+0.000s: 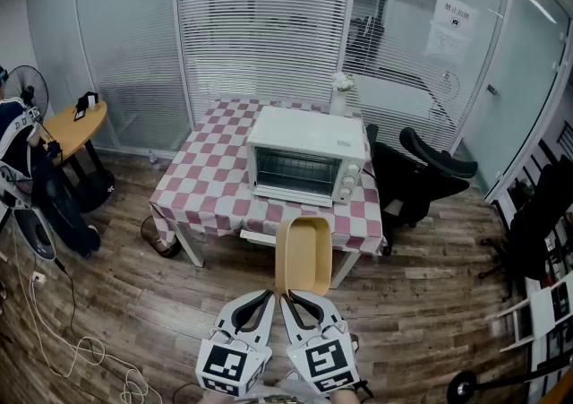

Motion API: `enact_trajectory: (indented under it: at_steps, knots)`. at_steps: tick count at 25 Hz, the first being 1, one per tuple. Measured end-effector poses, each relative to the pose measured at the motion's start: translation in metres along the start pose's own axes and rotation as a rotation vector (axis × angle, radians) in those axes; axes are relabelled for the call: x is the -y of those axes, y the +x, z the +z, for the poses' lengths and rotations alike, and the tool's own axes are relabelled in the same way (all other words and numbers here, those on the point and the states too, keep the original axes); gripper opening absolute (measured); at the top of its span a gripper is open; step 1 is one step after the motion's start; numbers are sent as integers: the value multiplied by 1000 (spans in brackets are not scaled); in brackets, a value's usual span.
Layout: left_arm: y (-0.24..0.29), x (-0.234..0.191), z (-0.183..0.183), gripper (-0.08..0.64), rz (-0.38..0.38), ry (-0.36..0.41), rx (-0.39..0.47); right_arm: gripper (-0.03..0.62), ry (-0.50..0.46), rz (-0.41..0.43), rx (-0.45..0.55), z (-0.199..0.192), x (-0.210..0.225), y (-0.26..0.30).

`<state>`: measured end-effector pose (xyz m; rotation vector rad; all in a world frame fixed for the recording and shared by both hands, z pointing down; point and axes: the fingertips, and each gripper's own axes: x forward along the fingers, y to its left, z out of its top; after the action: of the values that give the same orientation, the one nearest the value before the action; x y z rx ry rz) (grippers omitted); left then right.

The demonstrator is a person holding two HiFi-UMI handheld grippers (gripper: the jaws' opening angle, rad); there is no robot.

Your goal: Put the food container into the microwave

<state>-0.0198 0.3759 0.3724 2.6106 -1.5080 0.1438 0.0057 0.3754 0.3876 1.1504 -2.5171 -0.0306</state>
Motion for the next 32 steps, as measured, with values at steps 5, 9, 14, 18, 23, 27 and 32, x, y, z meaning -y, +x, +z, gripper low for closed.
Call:
enact_trajectory:
  at_steps: [5, 9, 14, 18, 23, 27, 32]
  knots:
    - [5, 6, -6, 14, 21, -10, -8, 18, 20, 24, 39, -8, 5, -5]
    - [9, 16, -8, 14, 40, -14, -12, 18, 22, 37, 43, -14, 14, -14]
    - [15, 30, -13, 14, 80, 9, -16, 18, 11, 46, 45, -25, 29, -21]
    - [20, 35, -18, 14, 86, -12, -22, 18, 20, 62, 27, -32, 32, -24]
    - [33, 25, -20, 14, 88, -12, -18, 18, 14, 66, 12, -33, 38, -12]
    - [56, 10, -17, 14, 63, -24, -2, 18, 10, 50, 3, -32, 50, 11]
    - [94, -16, -6, 14, 10, -15, 1, 18, -5, 23, 7, -25, 75, 51]
